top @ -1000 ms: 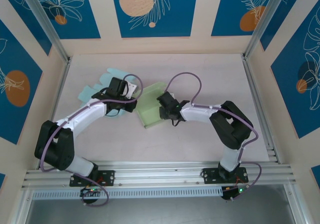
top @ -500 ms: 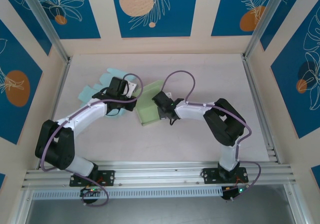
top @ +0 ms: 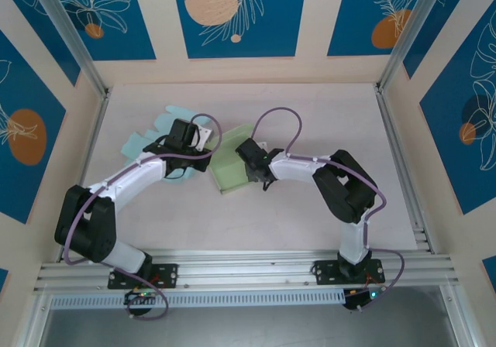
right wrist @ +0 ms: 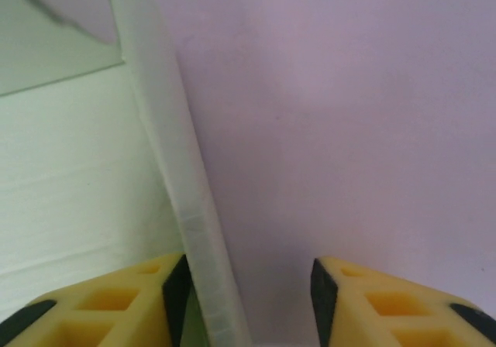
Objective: Fold the paper box
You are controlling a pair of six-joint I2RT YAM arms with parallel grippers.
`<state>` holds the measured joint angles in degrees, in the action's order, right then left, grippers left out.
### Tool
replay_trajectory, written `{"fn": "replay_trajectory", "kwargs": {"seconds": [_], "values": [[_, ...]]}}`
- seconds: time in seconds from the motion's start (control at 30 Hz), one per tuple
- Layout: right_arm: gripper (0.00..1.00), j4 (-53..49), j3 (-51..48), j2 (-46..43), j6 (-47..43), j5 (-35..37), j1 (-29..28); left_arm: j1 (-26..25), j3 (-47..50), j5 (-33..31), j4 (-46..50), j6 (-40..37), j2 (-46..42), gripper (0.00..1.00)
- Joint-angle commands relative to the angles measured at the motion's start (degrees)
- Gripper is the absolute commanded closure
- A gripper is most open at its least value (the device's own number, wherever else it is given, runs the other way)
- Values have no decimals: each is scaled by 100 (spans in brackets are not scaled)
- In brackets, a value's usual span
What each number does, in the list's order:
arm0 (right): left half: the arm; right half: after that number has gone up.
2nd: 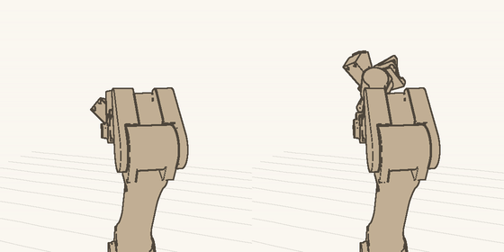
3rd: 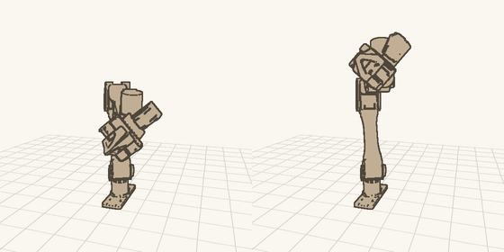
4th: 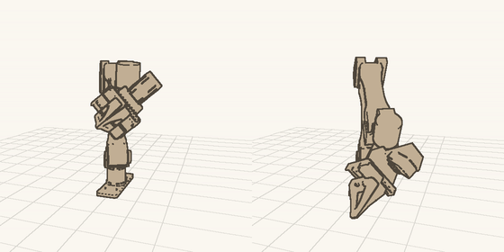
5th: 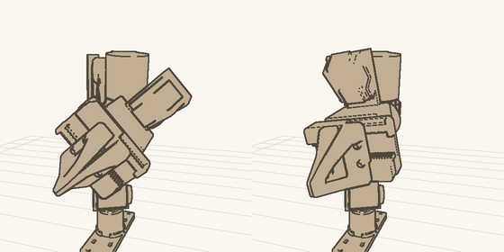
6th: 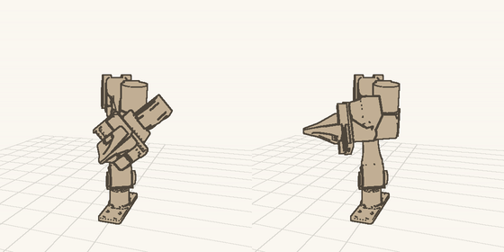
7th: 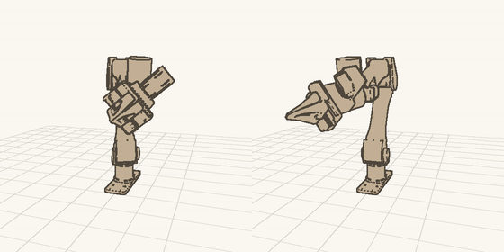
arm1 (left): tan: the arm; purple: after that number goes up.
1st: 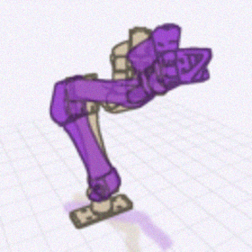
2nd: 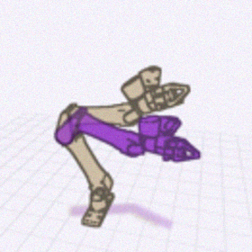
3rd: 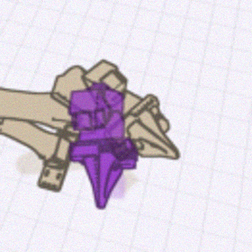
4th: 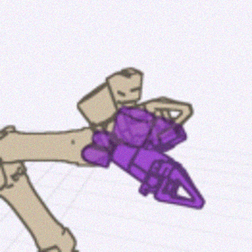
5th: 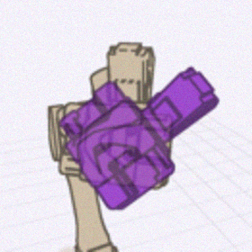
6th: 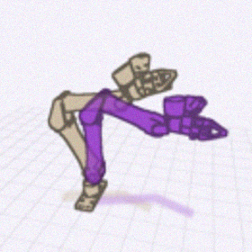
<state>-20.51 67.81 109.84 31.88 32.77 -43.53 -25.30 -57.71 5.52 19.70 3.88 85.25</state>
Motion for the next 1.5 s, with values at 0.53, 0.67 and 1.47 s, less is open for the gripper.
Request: {"fn": "replay_trajectory", "kwargs": {"seconds": [0.53, 0.67, 1.47], "values": [[40, 677, 598, 208, -1274, -610, 444, -76, -319, 249, 407, -458, 191, 100], [42, 792, 698, 317, -1450, -717, 604, -73, -328, 235, 407, -459, 197, 100], [88, 710, 647, 1086, -2066, -158, 599, -67, -170, -23, 191, -419, -69, 100]]}}
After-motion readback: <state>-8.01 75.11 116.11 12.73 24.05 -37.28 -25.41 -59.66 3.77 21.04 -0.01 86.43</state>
